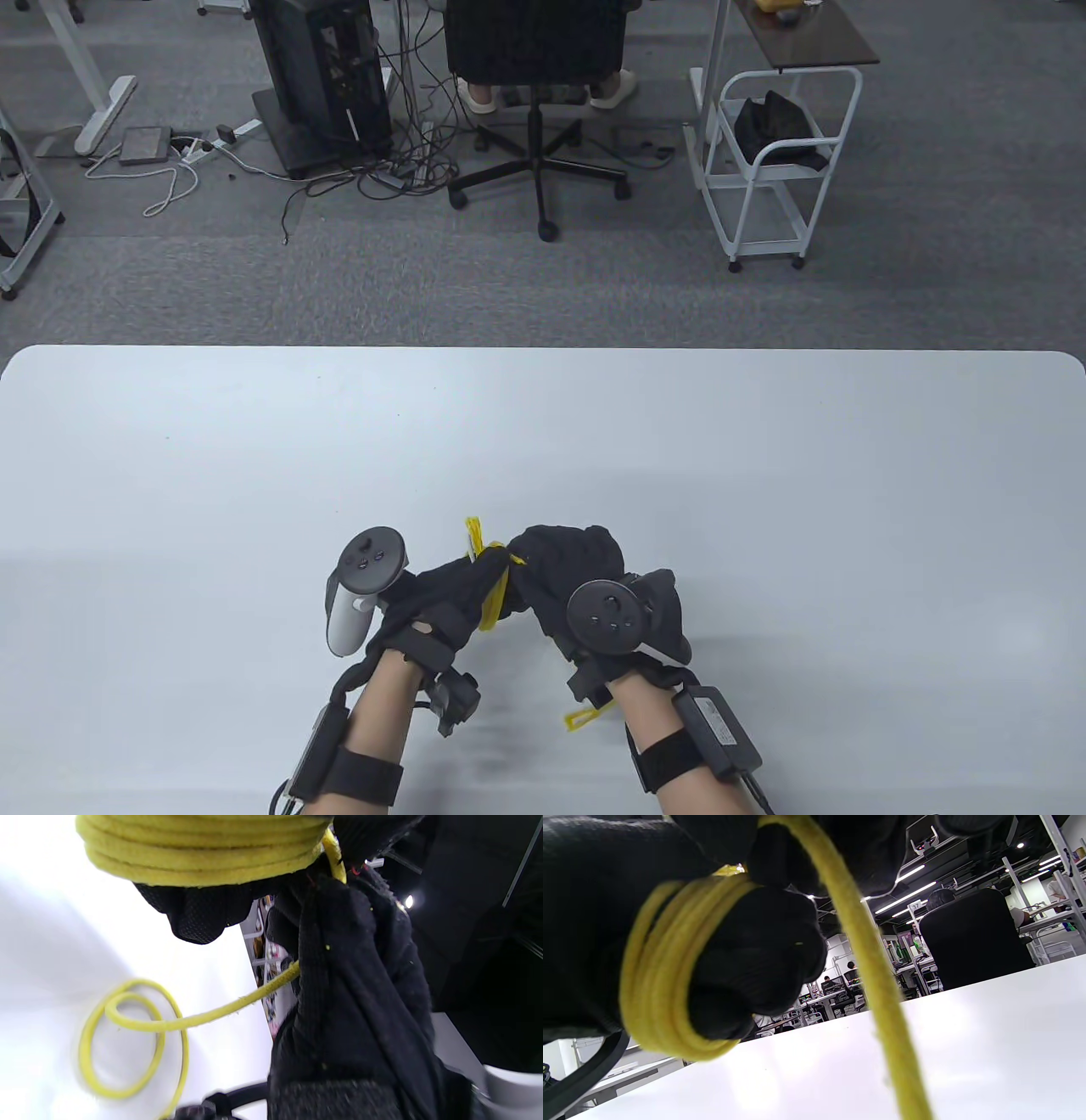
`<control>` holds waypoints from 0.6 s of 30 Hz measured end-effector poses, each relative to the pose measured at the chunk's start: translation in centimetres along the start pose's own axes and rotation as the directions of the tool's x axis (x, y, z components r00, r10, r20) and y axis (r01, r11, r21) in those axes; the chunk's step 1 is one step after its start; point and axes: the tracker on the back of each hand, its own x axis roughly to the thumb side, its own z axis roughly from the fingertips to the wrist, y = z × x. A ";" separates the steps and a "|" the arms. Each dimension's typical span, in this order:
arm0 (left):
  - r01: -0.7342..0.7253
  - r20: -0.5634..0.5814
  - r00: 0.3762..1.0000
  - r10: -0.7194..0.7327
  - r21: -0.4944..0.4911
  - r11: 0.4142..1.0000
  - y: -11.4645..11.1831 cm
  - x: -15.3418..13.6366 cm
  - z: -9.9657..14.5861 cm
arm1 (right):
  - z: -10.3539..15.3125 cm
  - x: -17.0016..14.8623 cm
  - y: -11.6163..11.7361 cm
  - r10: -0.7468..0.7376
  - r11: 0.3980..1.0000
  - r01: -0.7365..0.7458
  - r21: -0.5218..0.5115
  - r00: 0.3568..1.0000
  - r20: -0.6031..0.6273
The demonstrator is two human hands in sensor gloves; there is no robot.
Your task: Coil the rope
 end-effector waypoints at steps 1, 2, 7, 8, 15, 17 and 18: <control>0.020 0.002 1.000 -0.020 0.036 0.999 0.1 0.1 0.1 | 0.0 0.1 0.1 0.007 1.000 -0.007 0.005 1.000 0.008; 0.027 -0.001 1.000 -0.027 0.059 0.998 0.1 0.2 0.2 | 0.0 0.3 0.2 0.013 1.000 -0.013 0.006 1.000 0.018; -0.001 -0.002 1.000 0.001 0.175 0.984 0.4 0.4 0.6 | 0.0 1.0 0.8 0.013 0.999 -0.016 0.041 0.999 0.052; 0.004 -0.002 1.000 -0.004 0.187 0.982 0.5 0.4 0.6 | 0.0 1.1 0.9 0.017 0.999 -0.020 0.047 0.998 0.058; 0.015 0.068 0.997 -0.035 0.272 0.962 1.1 0.8 1.0 | 0.0 1.4 1.5 0.017 0.994 -0.027 0.107 0.996 0.090; -0.021 0.116 0.993 -0.012 0.279 0.960 1.3 0.9 1.1 | -0.1 1.4 1.6 0.009 0.991 -0.022 0.133 0.995 0.095; -0.044 0.145 0.989 0.003 0.281 0.959 1.4 1.0 1.2 | -0.1 1.4 1.7 0.005 0.989 -0.021 0.149 0.995 0.102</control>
